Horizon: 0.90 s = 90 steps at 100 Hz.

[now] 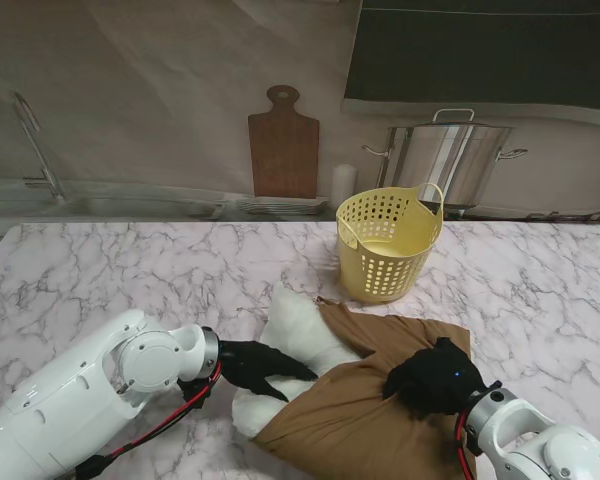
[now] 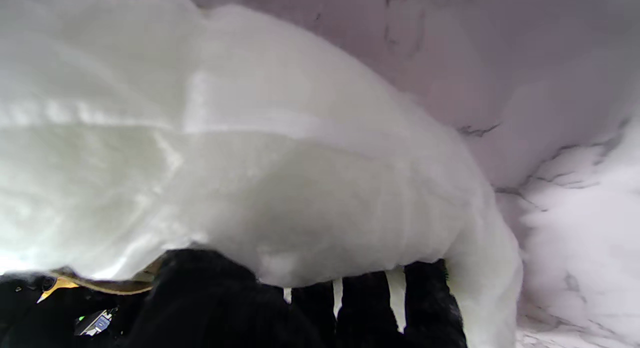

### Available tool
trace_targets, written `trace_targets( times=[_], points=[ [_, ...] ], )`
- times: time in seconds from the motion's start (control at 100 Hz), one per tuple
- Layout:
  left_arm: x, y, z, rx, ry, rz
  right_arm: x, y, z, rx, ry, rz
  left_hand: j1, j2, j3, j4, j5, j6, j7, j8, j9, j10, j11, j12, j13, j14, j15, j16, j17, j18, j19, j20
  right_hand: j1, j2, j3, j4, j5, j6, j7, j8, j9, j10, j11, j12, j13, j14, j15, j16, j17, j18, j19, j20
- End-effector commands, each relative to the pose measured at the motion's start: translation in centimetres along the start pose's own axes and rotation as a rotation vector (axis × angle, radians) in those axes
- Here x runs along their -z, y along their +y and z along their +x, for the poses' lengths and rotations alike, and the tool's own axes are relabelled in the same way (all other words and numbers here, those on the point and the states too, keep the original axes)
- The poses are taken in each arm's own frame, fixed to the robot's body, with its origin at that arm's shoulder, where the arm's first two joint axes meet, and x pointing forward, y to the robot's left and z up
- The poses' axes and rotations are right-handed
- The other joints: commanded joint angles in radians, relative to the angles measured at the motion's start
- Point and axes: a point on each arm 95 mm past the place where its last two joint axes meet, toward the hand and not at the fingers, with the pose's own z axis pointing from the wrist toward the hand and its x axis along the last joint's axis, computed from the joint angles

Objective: Remove the pillowcase from the pillow and put it in the laundry basket

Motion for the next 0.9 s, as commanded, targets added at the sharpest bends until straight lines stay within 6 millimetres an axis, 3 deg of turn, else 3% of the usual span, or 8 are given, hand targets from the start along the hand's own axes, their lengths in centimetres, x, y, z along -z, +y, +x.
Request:
trace_targets(
  times=[0.0, 0.1, 0.22, 0.35, 0.68, 0.75, 0.85, 0.89],
  points=[
    [0.1, 3.6, -2.7, 0.053, -0.078, -0.112, 0.7, -2.0, -1.5, 0.001, -0.063, 0.069, 0.077, -0.056, 0.019, 0.01, 0.005, 0.033, 0.018, -0.001, -0.018, 0.1, -0.009, -0.012, 0.041, 0.16, 0.04, 0.005, 0.002, 0.103, 0.001, 0.011, 0.105, 0.071, 0.104, 0.062, 0.071, 0.126, 0.106, 0.076, 0.029, 0.069, 0.096, 0.049, 0.062, 0.105, 0.086, 0.032, 0.011, 0.055, 0.023, 0.015],
    [0.2, 3.8, -3.0, 0.067, -0.082, -0.107, 0.4, -2.2, -1.0, -0.062, -0.032, 0.04, 0.069, -0.052, 0.016, 0.007, 0.004, 0.035, 0.018, -0.002, -0.017, 0.102, -0.008, -0.012, 0.042, 0.158, 0.04, 0.006, 0.003, 0.104, 0.001, 0.012, 0.091, 0.085, 0.078, 0.065, 0.04, 0.132, 0.051, 0.049, 0.025, 0.073, 0.081, 0.034, 0.058, 0.107, 0.079, 0.017, 0.012, 0.057, 0.025, 0.017],
    [0.0, 3.9, -2.9, 0.083, -0.076, -0.105, -0.8, -2.3, 0.7, -0.187, 0.073, -0.006, 0.048, -0.04, 0.01, -0.001, 0.0, 0.039, 0.018, -0.002, -0.017, 0.105, -0.009, -0.012, 0.041, 0.163, 0.04, 0.006, 0.003, 0.104, 0.001, 0.014, -0.091, 0.1, -0.165, 0.069, -0.256, 0.138, 0.145, -0.226, -0.149, 0.117, -0.036, -0.108, -0.06, 0.144, 0.003, -0.057, -0.024, 0.051, 0.008, 0.034],
    [-0.9, 3.4, -3.0, 0.113, -0.063, -0.124, -1.9, -1.6, 2.5, -0.217, 0.174, -0.083, 0.054, 0.007, 0.016, -0.014, -0.004, 0.039, 0.018, -0.001, -0.015, 0.107, -0.009, -0.012, 0.042, 0.165, 0.041, 0.007, 0.005, 0.101, 0.002, 0.016, -0.302, 0.185, -0.302, 0.148, -0.311, 0.221, -0.195, -0.047, -0.389, 0.162, -0.116, -0.249, -0.233, 0.184, -0.087, -0.134, -0.088, 0.04, -0.029, 0.042],
    [-2.3, 1.4, -3.6, 0.219, -0.099, -0.15, -1.5, 0.2, 5.3, -0.131, 0.274, -0.203, 0.142, 0.063, 0.007, -0.03, -0.005, 0.054, 0.019, 0.002, -0.003, 0.119, -0.01, -0.008, 0.045, 0.178, 0.045, 0.011, 0.009, 0.097, 0.016, 0.028, -0.594, 0.084, -0.333, 0.114, -0.686, 0.396, -0.591, -0.18, -0.759, 0.237, -0.259, -0.497, -0.463, 0.284, -0.209, -0.292, -0.203, 0.075, -0.205, -0.015],
    [-2.4, 1.1, -3.6, 0.228, -0.102, -0.147, -1.2, 0.1, 5.5, -0.081, 0.269, -0.181, 0.144, 0.064, 0.007, -0.03, -0.005, 0.055, 0.019, 0.002, 0.0, 0.12, -0.009, -0.007, 0.047, 0.179, 0.046, 0.012, 0.011, 0.096, 0.018, 0.029, -0.541, 0.031, -0.311, 0.115, -0.658, 0.376, -0.553, -0.143, -0.751, 0.229, -0.231, -0.49, -0.445, 0.266, -0.196, -0.287, -0.195, 0.076, -0.206, -0.01],
    [-2.4, 0.9, -3.7, 0.237, -0.112, -0.154, -1.1, -0.2, 5.5, -0.028, 0.257, -0.126, 0.145, 0.066, 0.007, -0.03, -0.006, 0.061, 0.019, 0.002, -0.002, 0.124, -0.011, -0.007, 0.045, 0.18, 0.046, 0.012, 0.009, 0.096, 0.019, 0.03, -0.155, 0.038, -0.41, 0.171, -0.525, 0.203, -0.381, -0.029, -0.519, 0.118, -0.094, -0.374, -0.297, 0.197, -0.122, -0.222, -0.145, 0.074, -0.181, 0.002],
    [-2.5, 0.9, -3.7, 0.237, -0.114, -0.157, -1.3, -0.3, 5.4, -0.029, 0.253, -0.129, 0.147, 0.066, 0.007, -0.03, -0.007, 0.063, 0.019, 0.002, -0.001, 0.126, -0.011, -0.007, 0.046, 0.179, 0.046, 0.012, 0.01, 0.094, 0.02, 0.03, -0.028, 0.062, -0.294, 0.193, -0.389, 0.115, -0.271, 0.012, -0.346, 0.06, -0.029, -0.308, -0.194, 0.153, -0.071, -0.179, -0.114, 0.072, -0.156, -0.001]
  ],
)
